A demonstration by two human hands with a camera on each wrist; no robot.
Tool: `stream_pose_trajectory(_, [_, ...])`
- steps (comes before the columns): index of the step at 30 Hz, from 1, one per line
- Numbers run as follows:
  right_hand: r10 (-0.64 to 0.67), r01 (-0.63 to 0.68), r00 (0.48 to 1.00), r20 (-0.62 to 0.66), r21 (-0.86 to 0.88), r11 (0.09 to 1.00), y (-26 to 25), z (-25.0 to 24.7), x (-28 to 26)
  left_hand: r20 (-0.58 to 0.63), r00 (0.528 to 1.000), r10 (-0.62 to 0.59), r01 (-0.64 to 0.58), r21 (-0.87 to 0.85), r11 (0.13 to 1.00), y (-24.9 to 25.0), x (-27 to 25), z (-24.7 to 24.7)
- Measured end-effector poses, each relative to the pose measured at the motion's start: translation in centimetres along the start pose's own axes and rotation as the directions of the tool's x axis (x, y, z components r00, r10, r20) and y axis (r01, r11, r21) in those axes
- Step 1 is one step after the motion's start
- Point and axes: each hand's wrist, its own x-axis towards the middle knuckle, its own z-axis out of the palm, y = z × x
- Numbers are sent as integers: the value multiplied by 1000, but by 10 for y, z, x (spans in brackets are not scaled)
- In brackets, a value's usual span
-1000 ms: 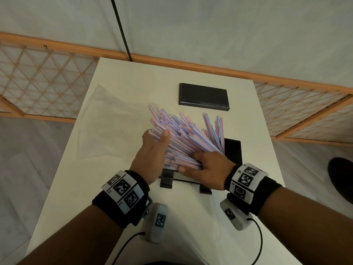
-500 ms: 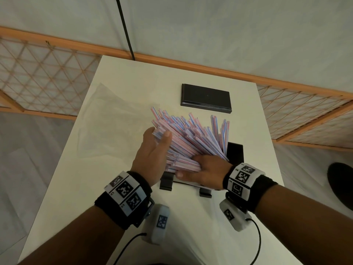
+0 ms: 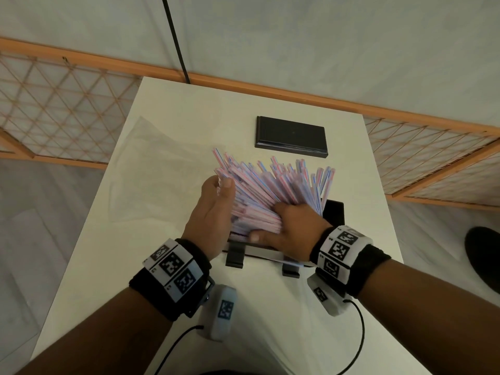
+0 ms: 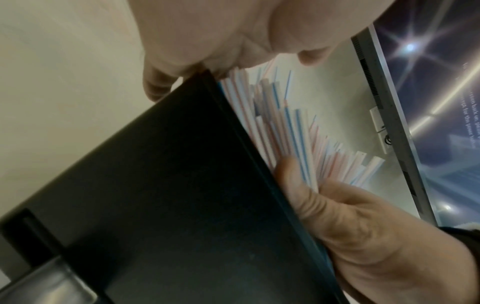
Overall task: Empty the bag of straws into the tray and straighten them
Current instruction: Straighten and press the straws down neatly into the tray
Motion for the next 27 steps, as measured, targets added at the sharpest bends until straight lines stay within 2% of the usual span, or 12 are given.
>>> stream_pose_trajectory(4, [-29, 28, 993, -118, -6, 1000, 5, -6, -17, 35, 998, -49, 48, 26, 999, 2, -4, 0])
stream_pose_trajectory(7, [-116, 103, 950, -289, -59, 993, 9, -2, -37, 13, 993, -118, 118, 12, 993, 0, -6, -1])
stream_pose_trajectory(8, [-132, 117, 945, -299, -67, 991, 11, 0, -42, 20, 991, -134, 134, -6, 991, -1, -7, 0])
stream_pose_trajectory(11, [-42, 39, 995, -90, -39, 998, 13, 9, -48, -20, 996, -92, 91, -57, 994, -4, -9, 3])
stream_pose_trajectory(13, [-40, 39, 999, -15, -61, 997, 13, 16, -45, -32, 993, -116, 111, -121, 986, -11, -6, 5])
stream_pose_trajectory(16, [-74, 74, 997, 3, -49, 996, 5, 21, -36, -40, 981, -191, 179, -205, 962, -15, -5, 4])
stream_pose_trajectory(19, [-85, 86, 996, 33, -39, 996, -3, 21, -30, -5, 975, -223, 218, -186, 958, -22, -5, 3])
stream_pose_trajectory(24, [47, -28, 996, 76, -236, 971, -14, 20, -25, 36, 992, -119, 119, -2, 993, -16, -12, 5])
stream_pose_trajectory(27, [-4, 19, 994, 110, -136, 991, -16, 12, -20, 32, 996, -85, 83, 50, 995, -8, -15, 7])
